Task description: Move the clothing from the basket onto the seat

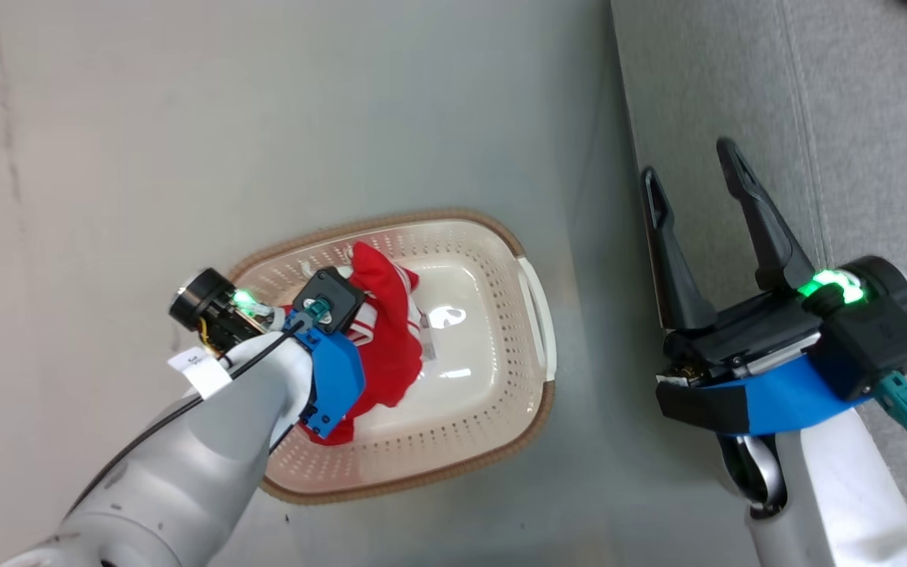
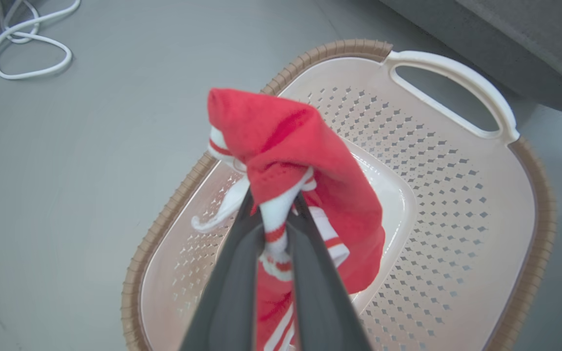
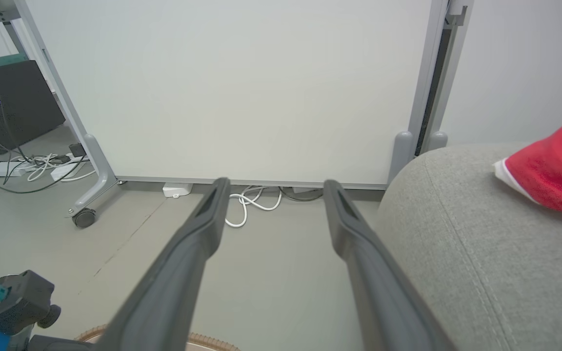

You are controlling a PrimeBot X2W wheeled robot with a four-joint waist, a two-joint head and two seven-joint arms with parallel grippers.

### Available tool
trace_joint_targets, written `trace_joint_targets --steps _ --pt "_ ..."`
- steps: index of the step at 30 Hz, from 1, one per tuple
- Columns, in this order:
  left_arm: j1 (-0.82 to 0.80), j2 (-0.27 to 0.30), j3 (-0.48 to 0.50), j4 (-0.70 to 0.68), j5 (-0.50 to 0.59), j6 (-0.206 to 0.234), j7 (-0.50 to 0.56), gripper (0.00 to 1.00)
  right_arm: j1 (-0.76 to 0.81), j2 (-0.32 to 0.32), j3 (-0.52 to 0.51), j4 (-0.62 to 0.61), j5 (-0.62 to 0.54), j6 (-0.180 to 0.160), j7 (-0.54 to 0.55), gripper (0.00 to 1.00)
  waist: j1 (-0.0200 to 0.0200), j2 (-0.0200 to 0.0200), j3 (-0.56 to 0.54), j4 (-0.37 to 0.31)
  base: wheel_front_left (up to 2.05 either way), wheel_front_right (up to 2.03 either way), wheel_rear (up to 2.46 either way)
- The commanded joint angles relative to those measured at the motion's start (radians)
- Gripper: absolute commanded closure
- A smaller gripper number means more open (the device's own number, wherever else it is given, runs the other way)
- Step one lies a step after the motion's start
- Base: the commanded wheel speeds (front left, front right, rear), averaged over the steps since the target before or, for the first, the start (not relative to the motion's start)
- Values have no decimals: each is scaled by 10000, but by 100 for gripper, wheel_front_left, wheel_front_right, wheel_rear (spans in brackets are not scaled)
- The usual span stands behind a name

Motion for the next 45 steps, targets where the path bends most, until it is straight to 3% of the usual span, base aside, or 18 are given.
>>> trace_joint_targets --steps 1,9,24,34,45 --pt "132 -27 -17 -101 -67 0 -137 100 181 -6 -36 105 -86 1 -4 0 2 0 -408 6 0 0 0" --pt "686 -113 309 -848 -212 0 -345 100 713 -11 -136 556 -181 1 -5 0 2 0 -1958 555 0 0 0" --pt "2361 581 3232 -4738 1206 705 -343 100 1843 -151 -129 1031 107 1 -5 0 2 0 -4303 1167 0 0 0" --pt "2881 707 4928 -6726 1986 785 -344 100 2324 -116 -27 1168 306 1 -5 0 2 0 -5257 1057 0 0 0" --pt "2193 570 5765 -8320 2524 901 -343 100 2609 -46 19 1170 428 1 -5 0 2 0 -5732 1043 0 0 0"
